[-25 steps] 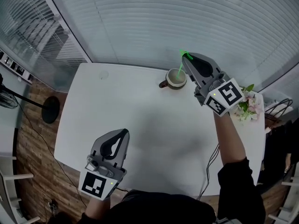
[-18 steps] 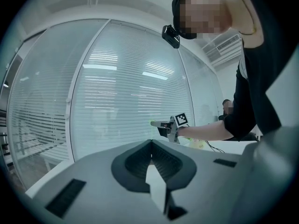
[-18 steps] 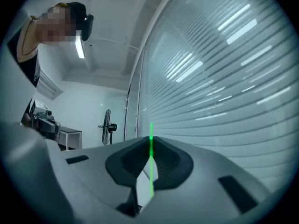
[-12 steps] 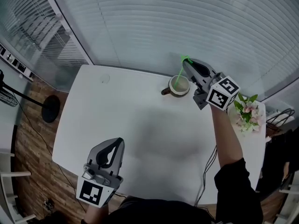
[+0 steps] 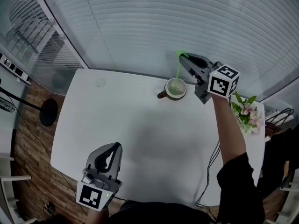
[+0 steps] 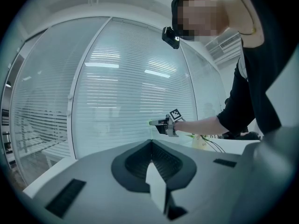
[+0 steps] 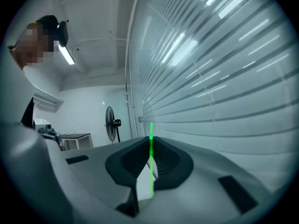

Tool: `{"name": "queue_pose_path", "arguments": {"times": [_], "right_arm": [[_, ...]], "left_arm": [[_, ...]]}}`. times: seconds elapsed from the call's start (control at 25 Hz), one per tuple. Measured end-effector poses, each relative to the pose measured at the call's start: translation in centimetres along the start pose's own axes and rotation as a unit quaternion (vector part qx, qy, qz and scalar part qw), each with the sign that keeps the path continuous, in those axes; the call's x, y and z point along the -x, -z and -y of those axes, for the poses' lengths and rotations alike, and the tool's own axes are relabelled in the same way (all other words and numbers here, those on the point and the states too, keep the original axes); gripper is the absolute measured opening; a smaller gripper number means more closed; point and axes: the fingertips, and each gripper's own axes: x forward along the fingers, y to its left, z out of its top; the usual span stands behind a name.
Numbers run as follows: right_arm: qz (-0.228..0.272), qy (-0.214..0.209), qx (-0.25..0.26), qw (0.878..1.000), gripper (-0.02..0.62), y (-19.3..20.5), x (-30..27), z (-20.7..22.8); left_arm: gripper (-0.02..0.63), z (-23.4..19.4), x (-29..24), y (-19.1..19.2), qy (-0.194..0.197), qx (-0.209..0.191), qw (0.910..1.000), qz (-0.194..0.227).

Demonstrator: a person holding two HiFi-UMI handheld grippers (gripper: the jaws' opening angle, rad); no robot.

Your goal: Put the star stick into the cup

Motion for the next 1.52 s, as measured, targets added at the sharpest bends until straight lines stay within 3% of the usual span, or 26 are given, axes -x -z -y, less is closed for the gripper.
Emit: {"name": "queue_pose_path", "arguments": {"times": [0.28, 0.56, 0.88, 1.08, 1.52], "right_arm": [[0.004, -0.005, -0.060, 0.998, 0.021, 1.0, -0.3, 1.2], [0.005, -0.007, -0.077, 0.997, 0.021, 1.3, -0.9, 1.6], [0.008, 0.020, -0.076, 0.997, 0.025, 1.6, -0.9, 1.9], [-0.026, 0.054, -0.035, 0.998, 0.042, 3.0, -0.8, 2.3], [-0.055, 0.102, -0.024, 0.993, 0.081, 4.3, -0.5, 2.8]], "left_arm": [[0.014, -0.1, 0.0, 0.2, 0.000, 0.000, 1.0000, -0.004], [0.014, -0.1, -0.3, 0.3, 0.001, 0.001, 1.0000, -0.003], [0.014, -0.1, -0.5, 0.6, 0.003, 0.003, 1.0000, -0.003], [0.014, -0.1, -0.5, 0.6, 0.004, 0.003, 1.0000, -0.004], [0.014, -0.1, -0.8, 0.4, 0.005, 0.002, 1.0000, -0.002]]}}
